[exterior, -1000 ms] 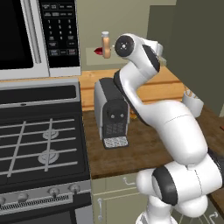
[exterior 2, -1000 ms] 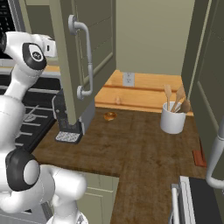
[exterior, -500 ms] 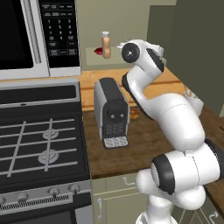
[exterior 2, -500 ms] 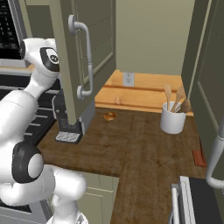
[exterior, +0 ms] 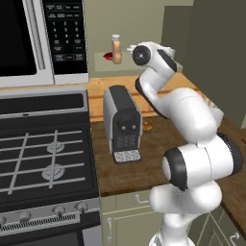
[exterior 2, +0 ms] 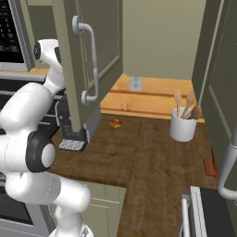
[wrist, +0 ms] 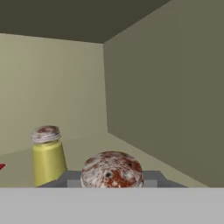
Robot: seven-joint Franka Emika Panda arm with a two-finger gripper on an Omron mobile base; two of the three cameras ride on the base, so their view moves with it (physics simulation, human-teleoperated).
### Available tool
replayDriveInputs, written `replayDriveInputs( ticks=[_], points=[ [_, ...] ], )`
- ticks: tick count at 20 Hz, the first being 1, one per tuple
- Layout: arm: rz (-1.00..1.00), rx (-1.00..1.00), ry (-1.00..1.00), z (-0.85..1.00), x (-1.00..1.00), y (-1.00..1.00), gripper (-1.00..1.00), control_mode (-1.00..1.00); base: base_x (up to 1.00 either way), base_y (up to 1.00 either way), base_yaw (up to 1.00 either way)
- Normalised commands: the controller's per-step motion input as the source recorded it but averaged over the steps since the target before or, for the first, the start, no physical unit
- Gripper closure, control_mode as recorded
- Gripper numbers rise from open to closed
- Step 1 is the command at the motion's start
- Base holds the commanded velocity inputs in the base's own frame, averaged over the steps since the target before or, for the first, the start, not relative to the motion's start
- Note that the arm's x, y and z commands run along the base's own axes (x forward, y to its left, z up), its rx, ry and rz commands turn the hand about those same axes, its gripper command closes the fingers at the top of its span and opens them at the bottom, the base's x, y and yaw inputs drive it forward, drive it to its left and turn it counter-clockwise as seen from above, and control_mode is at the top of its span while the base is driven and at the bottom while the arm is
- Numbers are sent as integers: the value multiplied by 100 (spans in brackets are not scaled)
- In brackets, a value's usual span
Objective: Put the shaker and condiment bottle from the counter next to their counterparts in the cabinet.
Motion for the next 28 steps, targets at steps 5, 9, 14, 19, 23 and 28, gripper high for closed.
replayDriveInputs(
  ticks=[5, 9, 14, 19, 23, 28],
  points=[
    [0, 0, 0, -14, 63, 0, 100, -100, 0, 0, 0],
    [1, 0, 0, -23, 63, 0, 100, -100, 0, 0, 0],
    [1, 0, 1, -17, 61, 0, 100, -100, 0, 0, 0],
    [1, 0, 0, -18, 43, 0, 100, -100, 0, 0, 0],
    [0, 0, 0, -23, 8, 0, -100, -100, 0, 0, 0],
    [0, 0, 5, -8, -6, 0, -100, -100, 0, 0, 0]
  ],
)
